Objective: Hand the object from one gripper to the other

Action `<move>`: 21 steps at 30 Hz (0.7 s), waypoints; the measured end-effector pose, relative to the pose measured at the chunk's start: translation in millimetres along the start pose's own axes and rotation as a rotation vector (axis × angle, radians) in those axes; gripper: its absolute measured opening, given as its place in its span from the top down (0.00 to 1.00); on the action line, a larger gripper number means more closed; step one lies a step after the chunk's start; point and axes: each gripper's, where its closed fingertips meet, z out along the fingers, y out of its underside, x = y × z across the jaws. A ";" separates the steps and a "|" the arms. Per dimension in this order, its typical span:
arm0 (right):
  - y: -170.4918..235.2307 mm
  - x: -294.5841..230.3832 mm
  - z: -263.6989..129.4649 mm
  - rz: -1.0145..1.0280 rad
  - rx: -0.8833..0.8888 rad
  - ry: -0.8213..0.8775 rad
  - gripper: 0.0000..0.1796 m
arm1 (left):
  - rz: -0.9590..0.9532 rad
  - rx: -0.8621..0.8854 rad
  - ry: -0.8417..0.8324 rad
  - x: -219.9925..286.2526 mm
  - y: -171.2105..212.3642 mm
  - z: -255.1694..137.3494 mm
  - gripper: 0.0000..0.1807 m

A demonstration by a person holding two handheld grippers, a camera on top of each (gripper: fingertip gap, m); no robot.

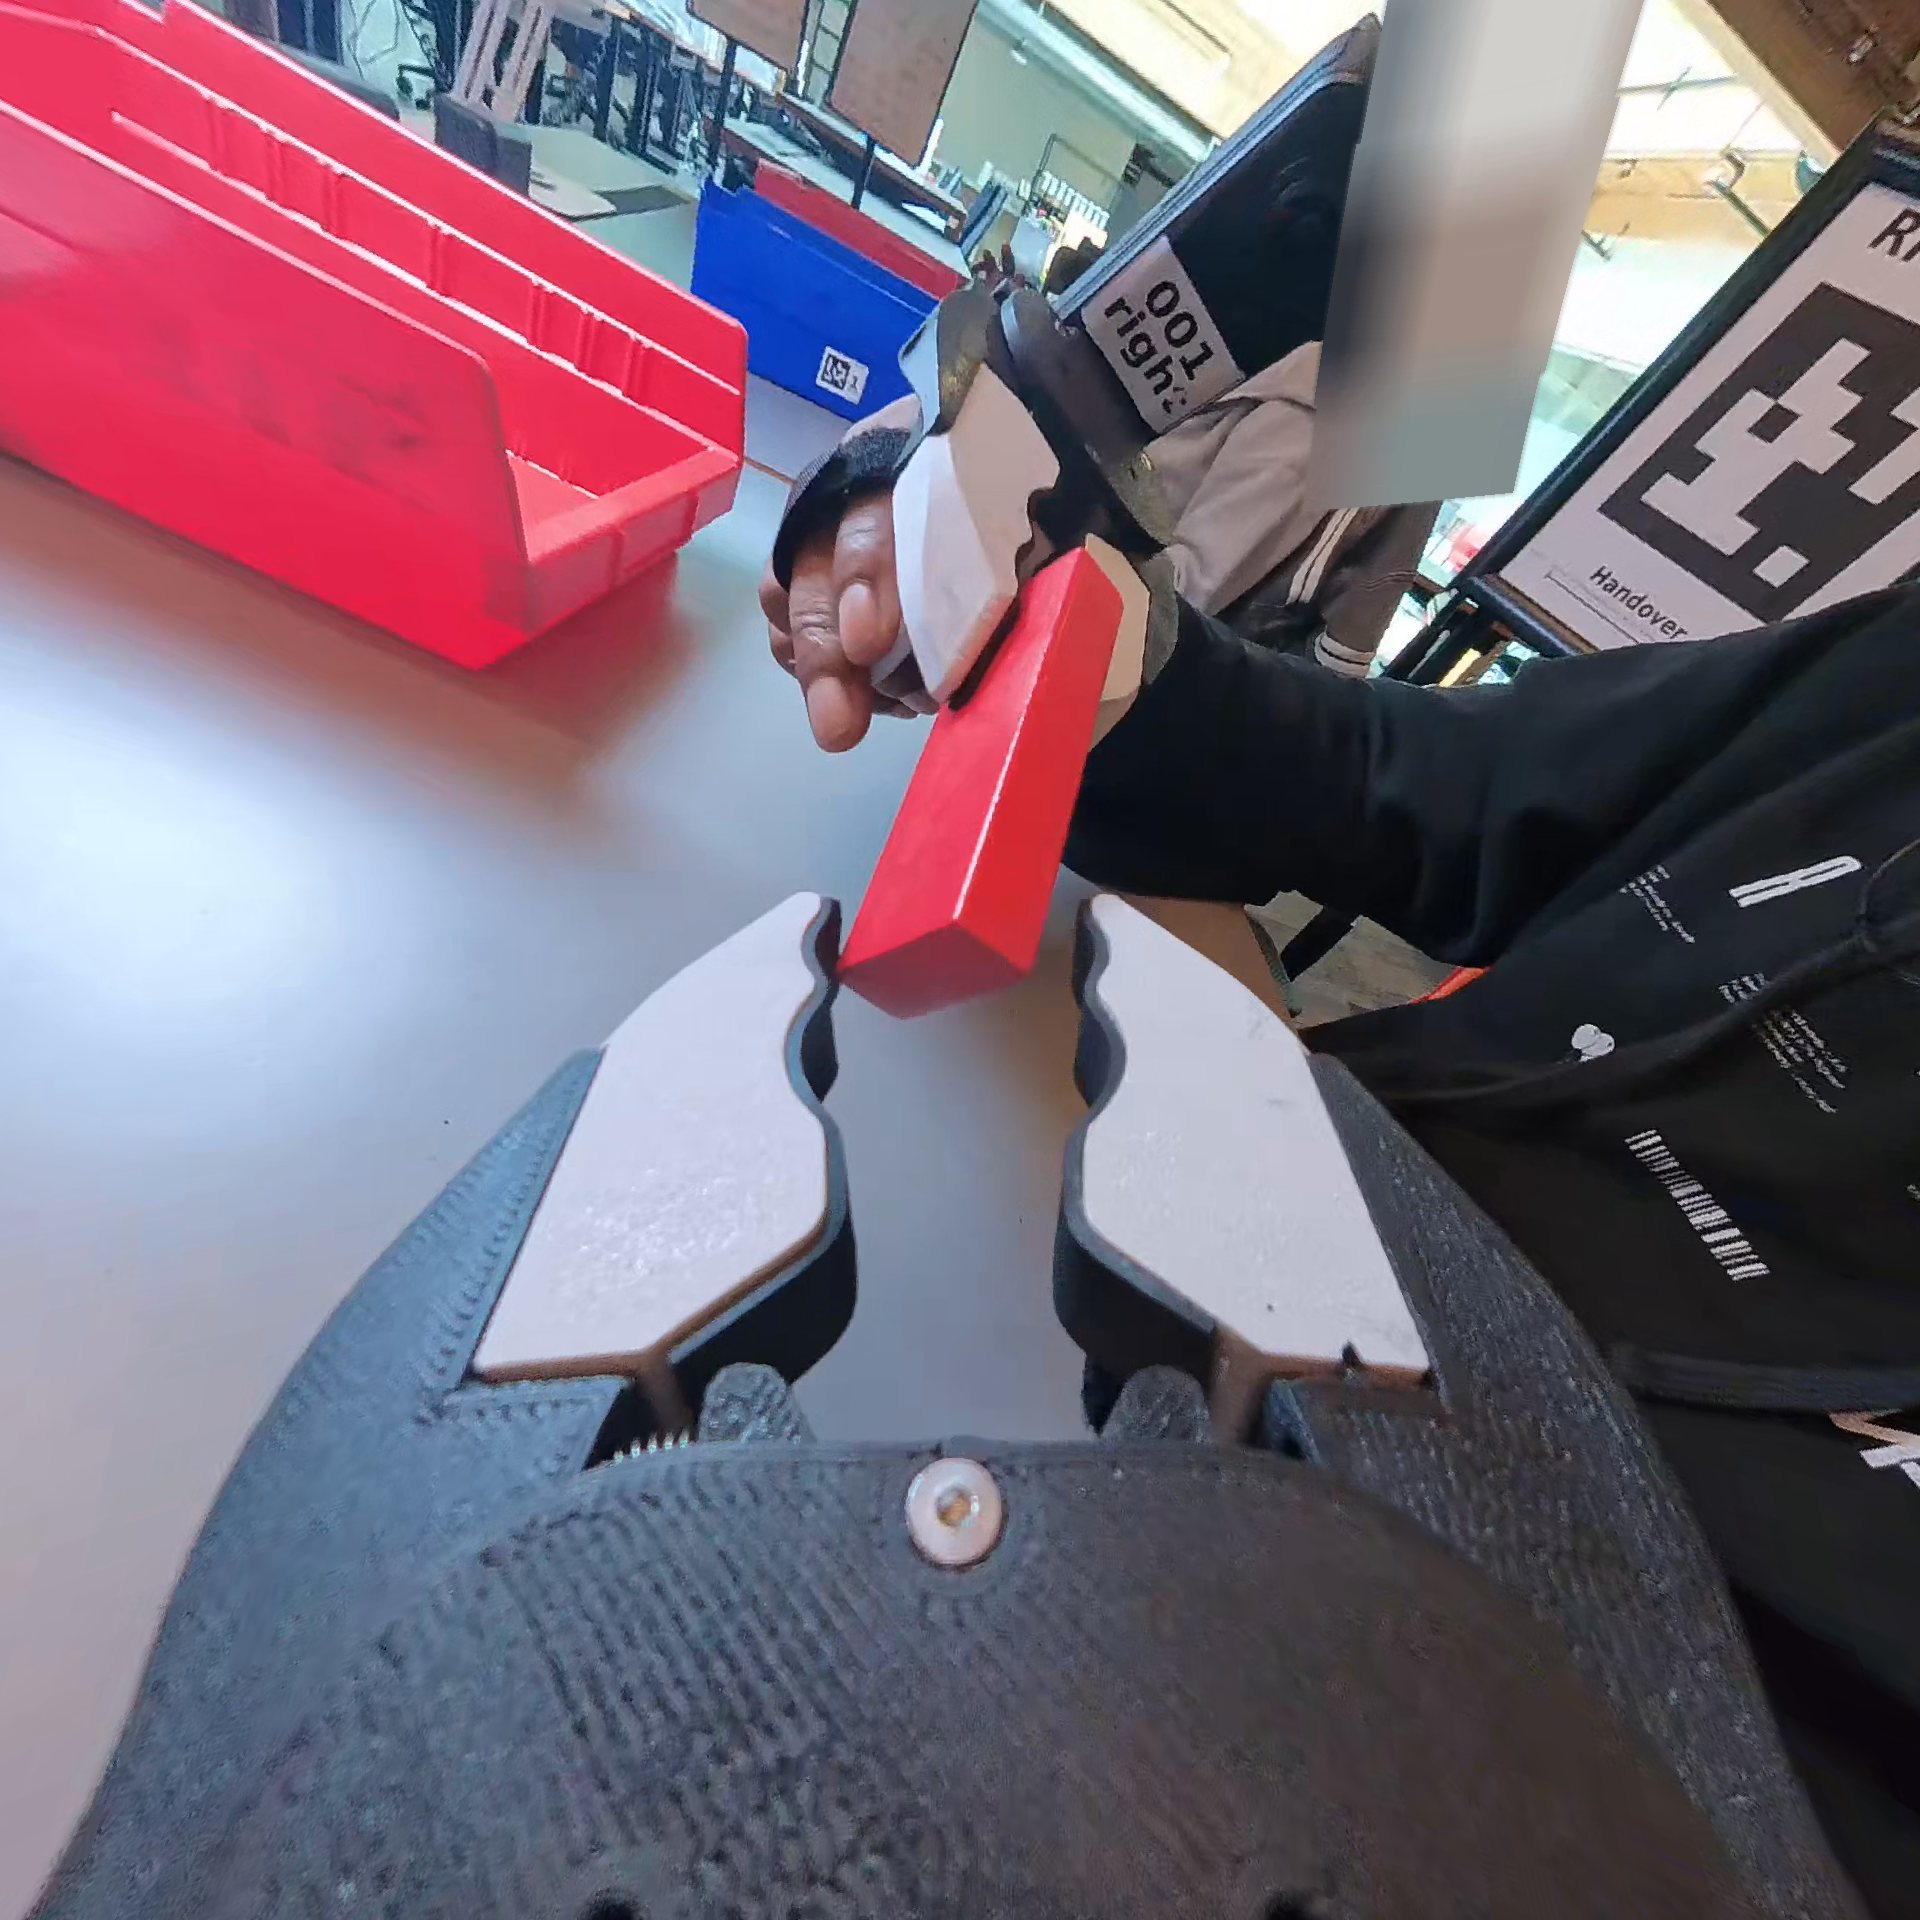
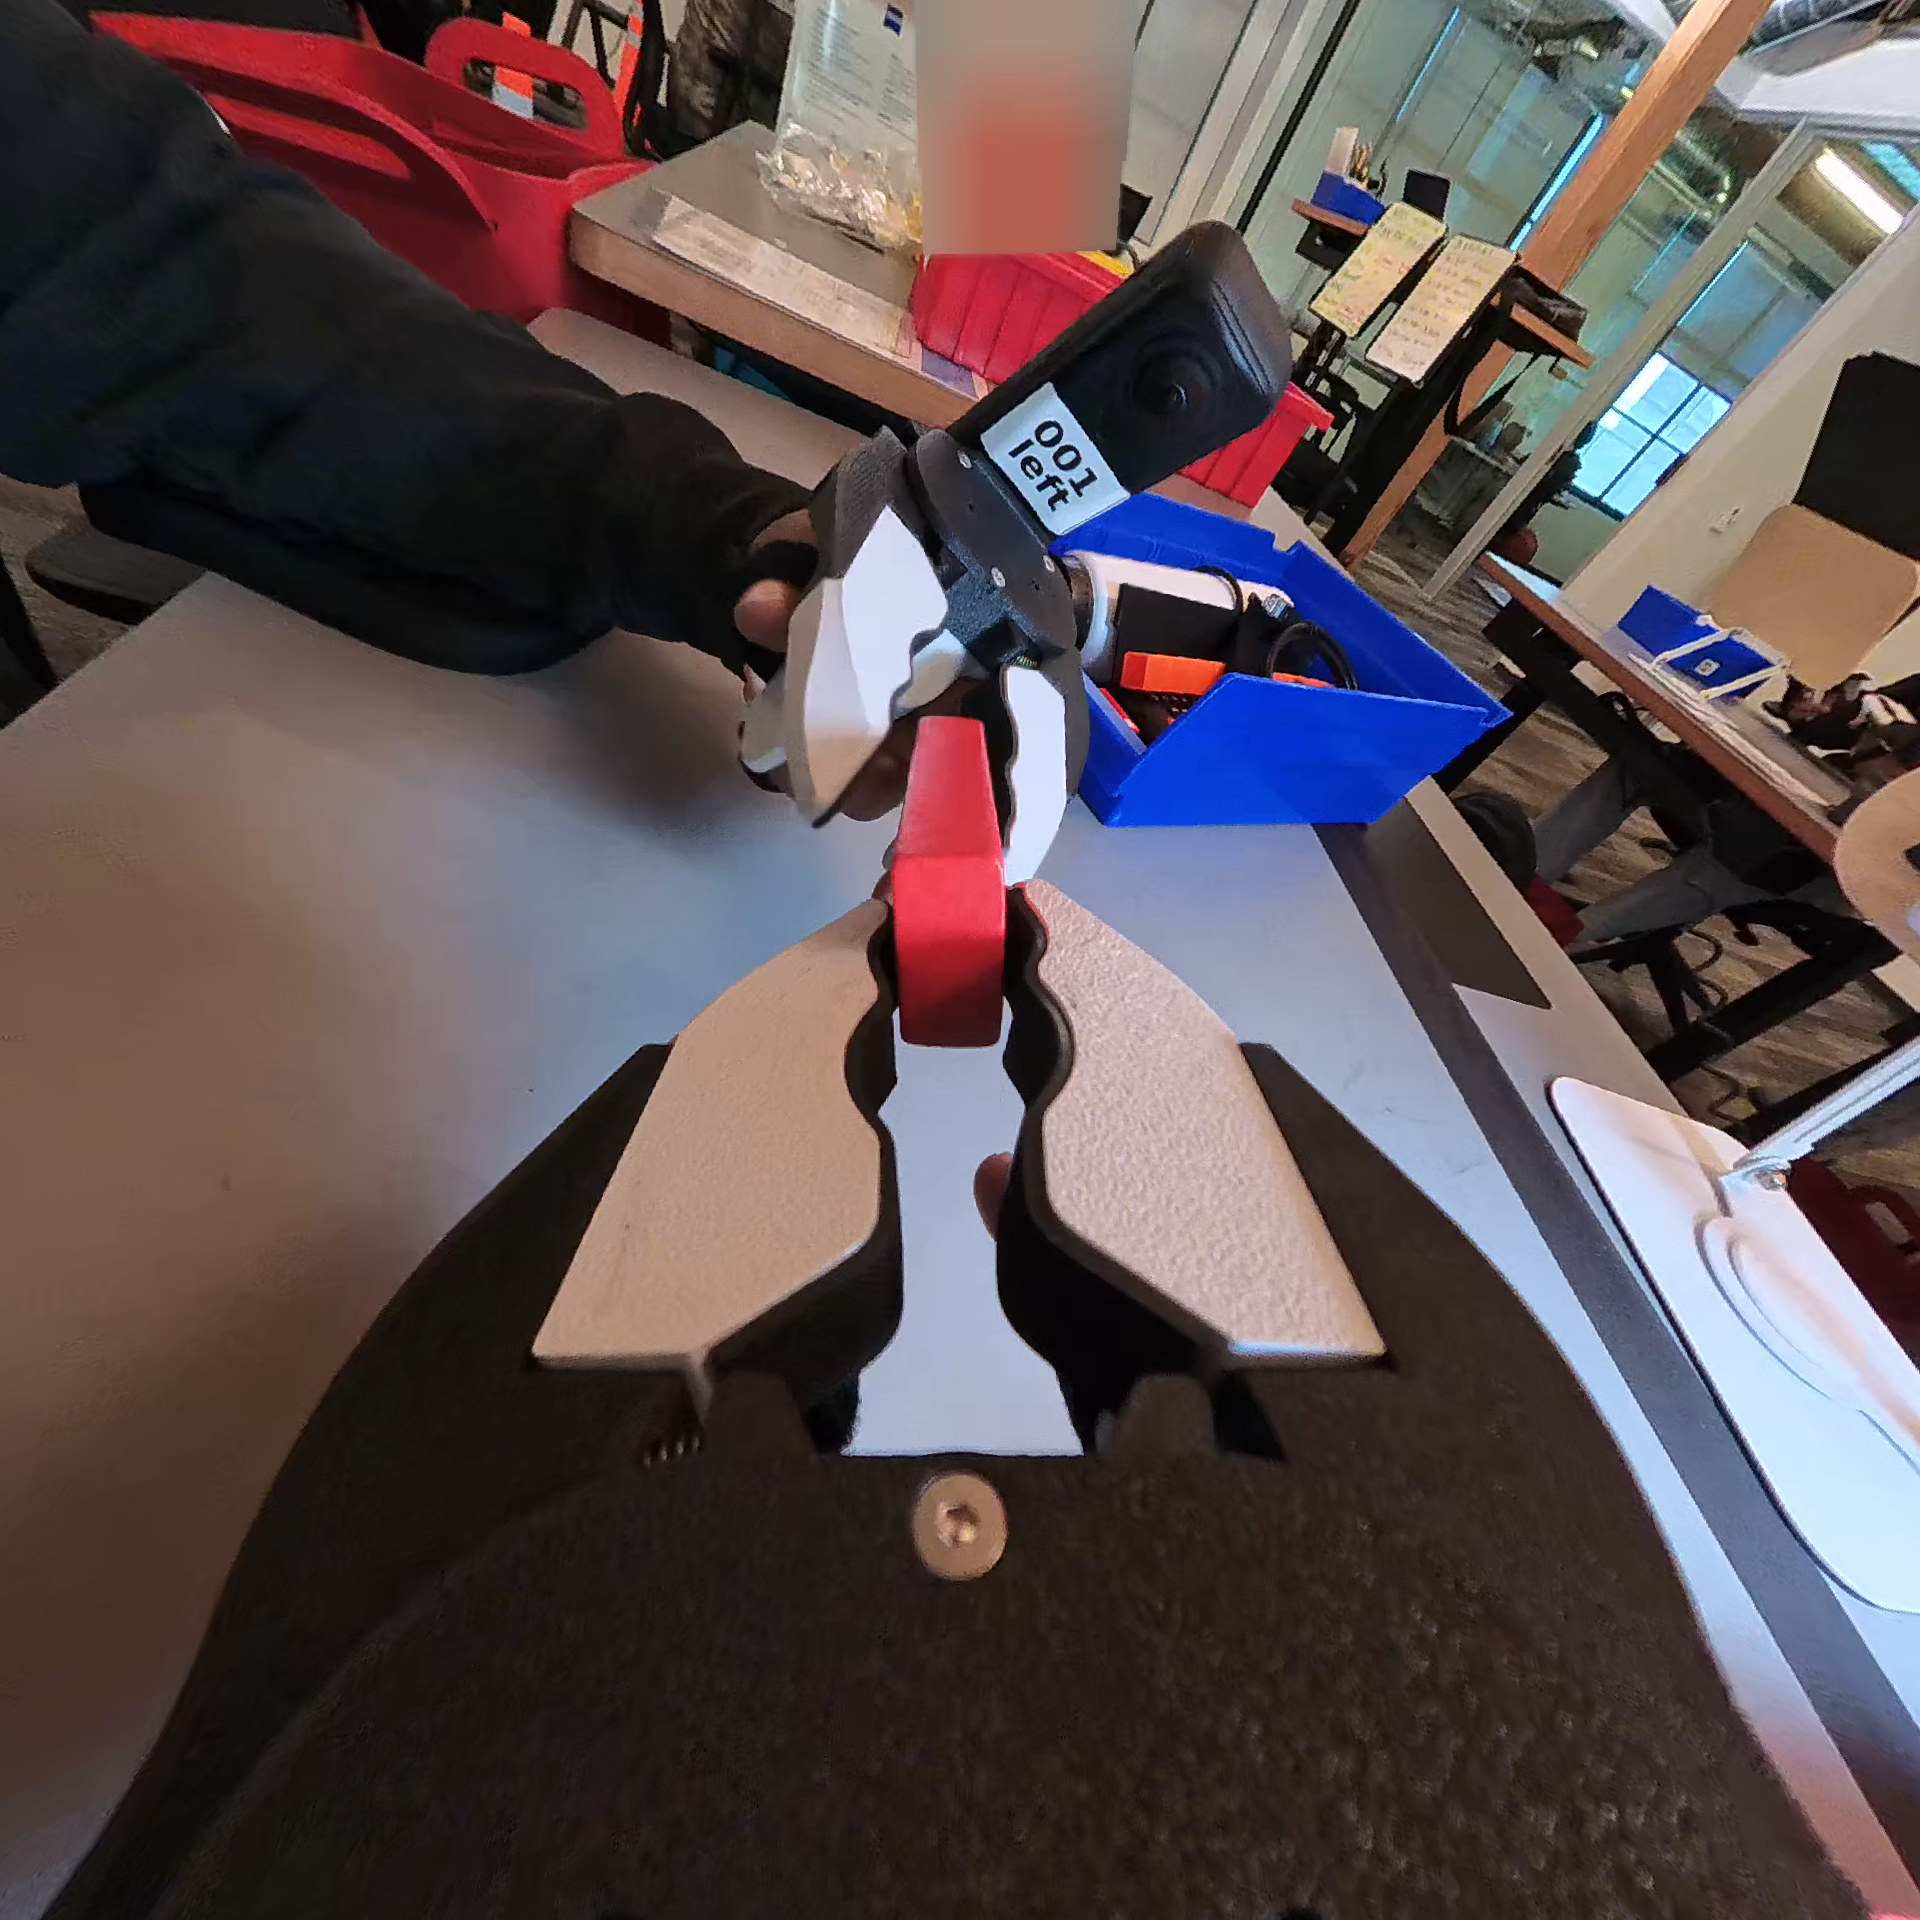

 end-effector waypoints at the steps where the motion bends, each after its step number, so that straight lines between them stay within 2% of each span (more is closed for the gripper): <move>1: -0.8 0.3 -0.2 0.006 0.005 0.000 0.91 | 0.005 0.010 -0.004 -0.4 -1.7 -0.8 0.78; 3: -1.4 0.4 -0.3 0.014 0.011 0.000 0.91 | 0.008 0.030 -0.007 -0.6 -4.8 -2.0 0.82; 8: -2.2 1.4 -1.5 0.017 0.017 0.005 0.90 | -0.061 0.092 0.057 4.7 -13.9 -5.5 0.79; 14: 2.2 0.6 1.0 -0.037 -0.022 0.021 0.90 | -0.244 0.151 0.157 8.1 -23.4 -9.2 0.77; 21: 0.8 -1.5 5.3 -0.102 -0.040 0.043 0.90 | -0.359 0.139 0.153 -1.4 -18.4 -7.7 0.78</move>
